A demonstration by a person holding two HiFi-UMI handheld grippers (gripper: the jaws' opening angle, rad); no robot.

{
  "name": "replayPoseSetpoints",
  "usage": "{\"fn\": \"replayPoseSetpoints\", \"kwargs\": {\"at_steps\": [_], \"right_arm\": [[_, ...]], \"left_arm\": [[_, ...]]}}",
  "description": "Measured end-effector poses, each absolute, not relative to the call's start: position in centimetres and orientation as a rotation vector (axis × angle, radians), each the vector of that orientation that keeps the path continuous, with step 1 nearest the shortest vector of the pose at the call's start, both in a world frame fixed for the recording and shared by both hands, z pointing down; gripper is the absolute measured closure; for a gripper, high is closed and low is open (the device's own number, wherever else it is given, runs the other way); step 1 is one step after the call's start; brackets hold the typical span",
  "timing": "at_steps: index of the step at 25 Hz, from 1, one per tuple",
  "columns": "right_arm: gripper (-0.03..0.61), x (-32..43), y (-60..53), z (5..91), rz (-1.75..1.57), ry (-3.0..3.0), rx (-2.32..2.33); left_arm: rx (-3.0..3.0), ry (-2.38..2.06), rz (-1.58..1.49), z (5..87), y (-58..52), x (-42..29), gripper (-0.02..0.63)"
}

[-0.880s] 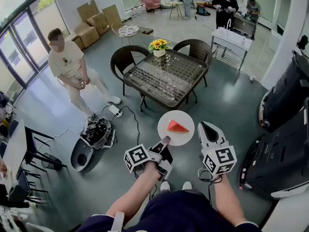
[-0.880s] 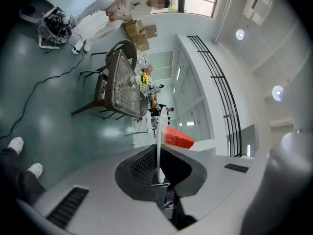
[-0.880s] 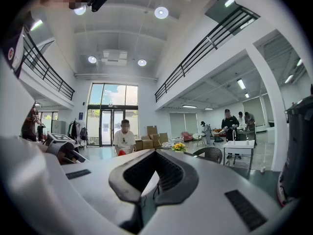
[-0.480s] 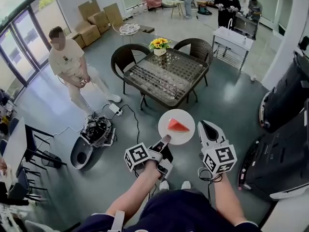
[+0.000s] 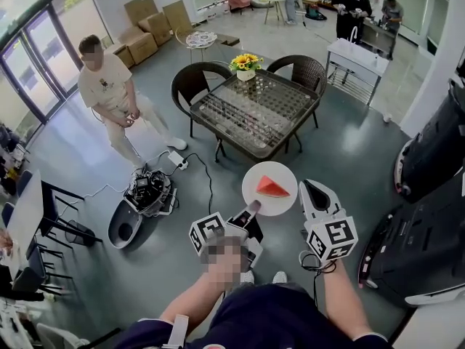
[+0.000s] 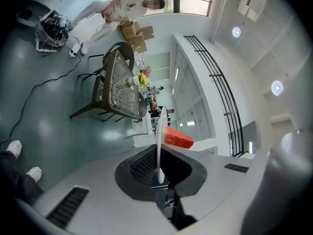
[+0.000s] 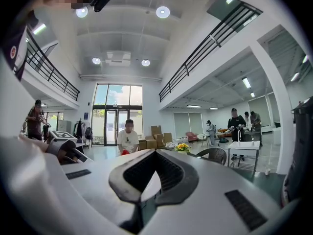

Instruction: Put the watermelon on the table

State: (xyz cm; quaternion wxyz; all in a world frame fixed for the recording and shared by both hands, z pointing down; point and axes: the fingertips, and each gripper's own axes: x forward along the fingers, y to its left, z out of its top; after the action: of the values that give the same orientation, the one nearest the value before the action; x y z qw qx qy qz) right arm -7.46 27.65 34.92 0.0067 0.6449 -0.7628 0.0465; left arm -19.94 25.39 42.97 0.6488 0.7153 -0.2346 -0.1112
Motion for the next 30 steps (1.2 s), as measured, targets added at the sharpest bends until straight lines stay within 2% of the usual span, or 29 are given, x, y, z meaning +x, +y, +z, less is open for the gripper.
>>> {"fn": "replayPoseSetpoints", "kwargs": {"at_steps": [20, 30], "right_arm": [[0.575, -0.7, 24.4, 35.6, 0.133, -2.502, 1.924], [0.575, 1.8, 20.0, 36.1, 0.116, -2.484, 1.932]], "left_arm": [[1.603, -0.607, -0.312, 43.6, 23.7, -14.3, 0.6], [1.589, -0.592, -0.325, 44.8, 19.0, -12.1, 0.6]]}}
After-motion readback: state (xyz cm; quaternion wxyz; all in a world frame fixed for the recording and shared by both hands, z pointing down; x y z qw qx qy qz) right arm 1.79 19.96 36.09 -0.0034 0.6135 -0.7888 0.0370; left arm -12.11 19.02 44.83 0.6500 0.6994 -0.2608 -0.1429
